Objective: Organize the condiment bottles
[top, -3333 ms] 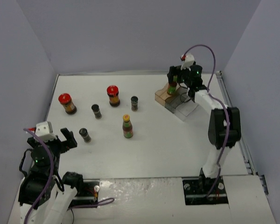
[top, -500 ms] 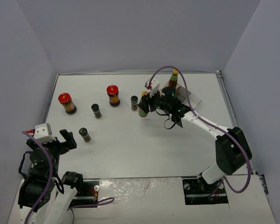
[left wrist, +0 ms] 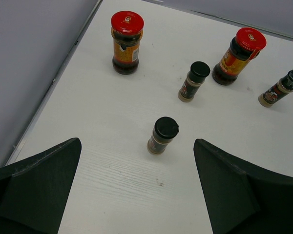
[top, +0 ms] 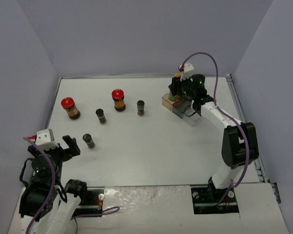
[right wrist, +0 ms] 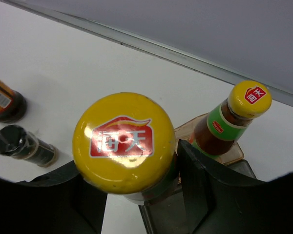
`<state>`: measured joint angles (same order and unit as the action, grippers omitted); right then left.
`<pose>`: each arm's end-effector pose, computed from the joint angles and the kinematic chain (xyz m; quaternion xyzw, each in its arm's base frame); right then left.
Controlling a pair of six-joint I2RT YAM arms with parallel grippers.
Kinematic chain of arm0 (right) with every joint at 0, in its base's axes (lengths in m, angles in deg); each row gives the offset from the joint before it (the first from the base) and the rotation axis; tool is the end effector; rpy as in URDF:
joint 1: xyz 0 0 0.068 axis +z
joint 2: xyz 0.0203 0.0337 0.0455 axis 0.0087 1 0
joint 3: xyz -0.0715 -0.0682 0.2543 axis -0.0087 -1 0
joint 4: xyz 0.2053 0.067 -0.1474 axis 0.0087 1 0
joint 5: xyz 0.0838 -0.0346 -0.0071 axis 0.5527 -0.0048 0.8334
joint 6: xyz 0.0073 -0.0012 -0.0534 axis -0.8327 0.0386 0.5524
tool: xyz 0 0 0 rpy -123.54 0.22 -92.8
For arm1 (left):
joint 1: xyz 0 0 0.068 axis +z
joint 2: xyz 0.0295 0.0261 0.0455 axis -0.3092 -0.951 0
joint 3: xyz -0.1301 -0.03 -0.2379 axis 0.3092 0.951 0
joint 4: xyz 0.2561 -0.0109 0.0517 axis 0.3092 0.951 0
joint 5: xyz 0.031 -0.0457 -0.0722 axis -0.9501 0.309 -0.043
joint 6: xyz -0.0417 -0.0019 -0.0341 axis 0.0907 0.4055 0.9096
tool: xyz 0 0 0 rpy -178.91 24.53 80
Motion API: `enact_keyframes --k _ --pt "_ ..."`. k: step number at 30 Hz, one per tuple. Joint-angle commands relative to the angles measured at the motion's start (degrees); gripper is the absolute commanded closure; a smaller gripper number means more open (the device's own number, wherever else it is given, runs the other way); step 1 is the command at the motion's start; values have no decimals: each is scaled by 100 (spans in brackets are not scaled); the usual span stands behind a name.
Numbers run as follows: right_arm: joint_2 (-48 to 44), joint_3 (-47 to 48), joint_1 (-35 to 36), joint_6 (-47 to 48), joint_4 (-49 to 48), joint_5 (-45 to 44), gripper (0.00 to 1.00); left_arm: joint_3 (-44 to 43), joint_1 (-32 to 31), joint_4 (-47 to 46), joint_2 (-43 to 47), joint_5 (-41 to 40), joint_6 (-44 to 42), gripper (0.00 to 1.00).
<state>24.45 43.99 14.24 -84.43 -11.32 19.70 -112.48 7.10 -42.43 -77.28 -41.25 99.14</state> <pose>0.3964 0.1082 0.2989 -0.2171 0.6894 0.1695 0.6700 0.0424 0.0025 0.3387 -0.1371 0.7507 -0.0475 0.6446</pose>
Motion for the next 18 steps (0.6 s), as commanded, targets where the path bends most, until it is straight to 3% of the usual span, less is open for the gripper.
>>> enact_keyframes --k 1,18 --pt "115 616 -35 -82 -1315 -63 100 -87 11 -328 -197 -63 83 3" --pt "1089 442 -65 -236 -1922 -85 100 -87 11 -336 -276 -41 74 3"
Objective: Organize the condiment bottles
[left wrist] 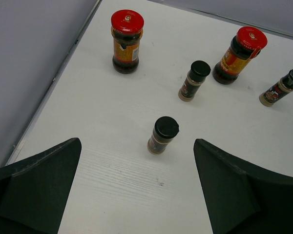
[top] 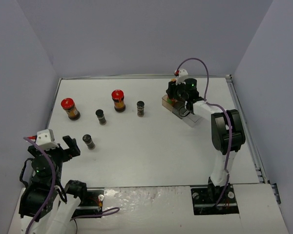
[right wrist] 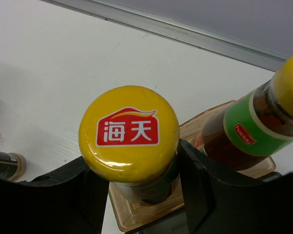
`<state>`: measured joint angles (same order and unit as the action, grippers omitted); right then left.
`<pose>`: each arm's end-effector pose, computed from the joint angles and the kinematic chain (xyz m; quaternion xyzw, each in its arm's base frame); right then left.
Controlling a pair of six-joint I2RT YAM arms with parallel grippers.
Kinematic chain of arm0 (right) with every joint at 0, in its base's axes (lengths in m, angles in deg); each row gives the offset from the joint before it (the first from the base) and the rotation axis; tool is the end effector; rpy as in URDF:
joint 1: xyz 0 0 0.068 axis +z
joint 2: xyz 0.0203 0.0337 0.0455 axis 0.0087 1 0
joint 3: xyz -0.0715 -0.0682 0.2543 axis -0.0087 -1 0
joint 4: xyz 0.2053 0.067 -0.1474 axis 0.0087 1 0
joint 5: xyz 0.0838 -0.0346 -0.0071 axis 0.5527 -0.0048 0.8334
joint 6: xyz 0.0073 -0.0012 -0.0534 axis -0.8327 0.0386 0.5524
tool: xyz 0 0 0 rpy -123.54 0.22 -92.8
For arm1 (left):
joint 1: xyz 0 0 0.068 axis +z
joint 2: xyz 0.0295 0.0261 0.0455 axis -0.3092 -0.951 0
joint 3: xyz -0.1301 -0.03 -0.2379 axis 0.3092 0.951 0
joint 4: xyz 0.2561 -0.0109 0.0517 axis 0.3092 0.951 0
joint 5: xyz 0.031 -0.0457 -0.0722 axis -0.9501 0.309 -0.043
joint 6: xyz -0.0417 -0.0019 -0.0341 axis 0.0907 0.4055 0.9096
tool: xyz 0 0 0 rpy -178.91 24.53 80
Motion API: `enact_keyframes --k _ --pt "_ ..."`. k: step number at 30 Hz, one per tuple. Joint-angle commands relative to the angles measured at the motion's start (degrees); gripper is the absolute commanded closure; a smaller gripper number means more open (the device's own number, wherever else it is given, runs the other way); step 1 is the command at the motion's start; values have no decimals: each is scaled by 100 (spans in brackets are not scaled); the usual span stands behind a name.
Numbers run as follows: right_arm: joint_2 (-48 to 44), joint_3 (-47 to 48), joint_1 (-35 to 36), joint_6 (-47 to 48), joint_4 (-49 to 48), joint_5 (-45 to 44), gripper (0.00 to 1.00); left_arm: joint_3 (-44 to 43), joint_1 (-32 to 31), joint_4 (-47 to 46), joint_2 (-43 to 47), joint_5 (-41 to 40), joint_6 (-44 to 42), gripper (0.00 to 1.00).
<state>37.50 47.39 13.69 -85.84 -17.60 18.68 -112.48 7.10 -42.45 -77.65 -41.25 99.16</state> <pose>0.4388 0.1134 0.2370 -0.1990 0.7148 0.1692 0.6487 0.0438 0.0022 0.3386 -0.1370 0.7526 -0.0467 0.6424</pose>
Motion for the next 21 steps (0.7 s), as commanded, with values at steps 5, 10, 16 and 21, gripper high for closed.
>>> enact_keyframes --k 5,10,16,21 --pt "-309 -142 -9 -151 -1338 95 53 -87 11 -339 -257 -32 72 3" --pt "-713 -355 7 -123 -1107 156 13 -95 11 -334 -257 -15 72 3" --pt "-1759 -598 84 29 -117 348 0 -87 11 -338 -248 -10 76 3" --pt "-2739 -699 462 260 1024 447 0 -78 11 -343 -231 4 80 3"
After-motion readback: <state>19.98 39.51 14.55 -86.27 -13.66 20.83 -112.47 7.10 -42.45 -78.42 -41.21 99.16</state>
